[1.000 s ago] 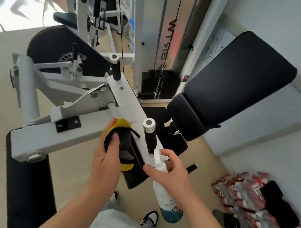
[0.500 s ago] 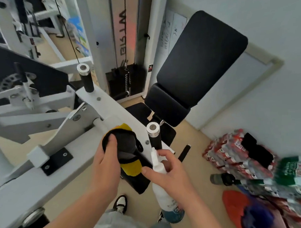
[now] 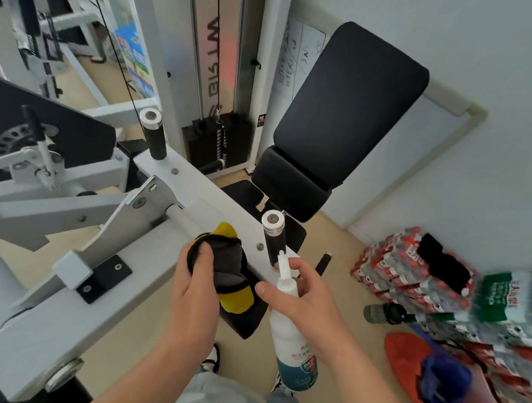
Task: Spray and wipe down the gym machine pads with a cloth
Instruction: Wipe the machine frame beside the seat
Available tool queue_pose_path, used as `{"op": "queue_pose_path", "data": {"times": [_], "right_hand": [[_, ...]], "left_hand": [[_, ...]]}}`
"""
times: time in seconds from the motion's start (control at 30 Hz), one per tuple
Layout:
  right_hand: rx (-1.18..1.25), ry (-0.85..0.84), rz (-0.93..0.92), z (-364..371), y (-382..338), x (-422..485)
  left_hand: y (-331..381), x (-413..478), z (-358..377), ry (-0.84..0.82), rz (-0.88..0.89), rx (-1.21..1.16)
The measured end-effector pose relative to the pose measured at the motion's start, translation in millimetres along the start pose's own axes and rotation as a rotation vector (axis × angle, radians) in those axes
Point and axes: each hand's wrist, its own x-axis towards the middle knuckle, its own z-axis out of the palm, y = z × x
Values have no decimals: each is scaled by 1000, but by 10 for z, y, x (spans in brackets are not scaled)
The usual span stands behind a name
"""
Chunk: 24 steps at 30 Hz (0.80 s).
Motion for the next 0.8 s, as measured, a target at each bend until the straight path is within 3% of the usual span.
{"op": "queue_pose_path", "data": {"times": [0.1, 0.23, 0.3, 0.47, 0.57, 0.67, 0.8], "right_hand": [[9, -7, -16, -100, 6, -68], [75, 8, -21, -264, 35, -131], [66, 25, -7, -309, 65, -138], [62, 31, 5, -409, 138, -113], [48, 41, -2, -456, 142, -105], [50, 52, -13, -484, 139, -128], [84, 51, -27, -516, 141, -169]], "left_hand": [[-22, -69, 95, -72, 75, -14], [-116, -83, 279, -542, 168, 127], [-147, -51, 345, -672, 191, 297], [-237, 424, 328, -619, 327, 686], [-317, 636, 431, -568, 393, 795], [-440, 702, 555, -504, 429, 772], [-351, 480, 690, -405, 319, 468]]}}
